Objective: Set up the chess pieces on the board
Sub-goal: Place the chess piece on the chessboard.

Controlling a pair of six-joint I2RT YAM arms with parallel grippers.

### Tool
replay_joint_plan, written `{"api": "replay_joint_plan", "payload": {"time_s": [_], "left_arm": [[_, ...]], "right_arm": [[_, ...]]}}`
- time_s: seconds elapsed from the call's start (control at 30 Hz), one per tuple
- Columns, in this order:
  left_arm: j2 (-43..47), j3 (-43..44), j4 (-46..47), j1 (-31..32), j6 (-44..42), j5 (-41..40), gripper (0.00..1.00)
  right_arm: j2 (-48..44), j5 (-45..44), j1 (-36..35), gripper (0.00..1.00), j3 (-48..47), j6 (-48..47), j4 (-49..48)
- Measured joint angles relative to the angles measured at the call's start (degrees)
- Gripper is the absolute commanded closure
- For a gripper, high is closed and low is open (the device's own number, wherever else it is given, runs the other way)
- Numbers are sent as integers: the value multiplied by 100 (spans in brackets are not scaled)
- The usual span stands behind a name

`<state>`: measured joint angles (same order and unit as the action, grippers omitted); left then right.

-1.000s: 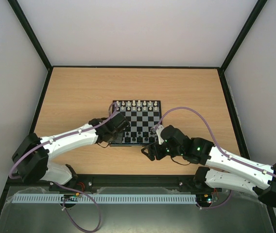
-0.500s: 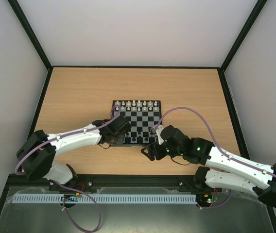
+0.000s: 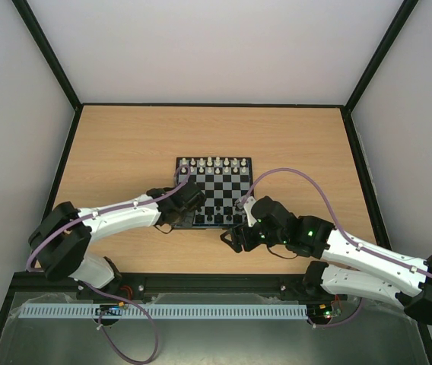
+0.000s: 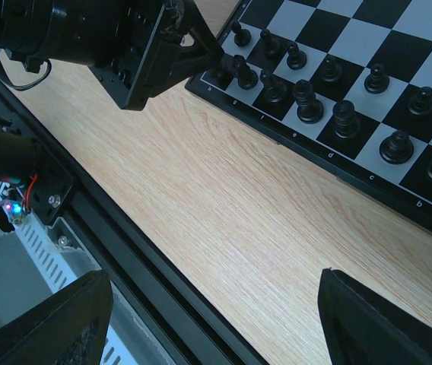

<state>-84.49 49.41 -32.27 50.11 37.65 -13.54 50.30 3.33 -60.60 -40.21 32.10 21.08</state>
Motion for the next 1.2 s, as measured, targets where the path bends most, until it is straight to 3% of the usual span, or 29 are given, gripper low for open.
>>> {"api": "replay_joint_plan", "payload": {"time_s": [0.57, 1.2], "left_arm": [[-92, -72, 149, -31, -26, -2, 83], [109, -48, -50, -63, -31, -120, 63]], "right_arm": [[28, 20, 0, 25, 31, -17, -4], [33, 55, 0, 25, 33, -17, -7]]}}
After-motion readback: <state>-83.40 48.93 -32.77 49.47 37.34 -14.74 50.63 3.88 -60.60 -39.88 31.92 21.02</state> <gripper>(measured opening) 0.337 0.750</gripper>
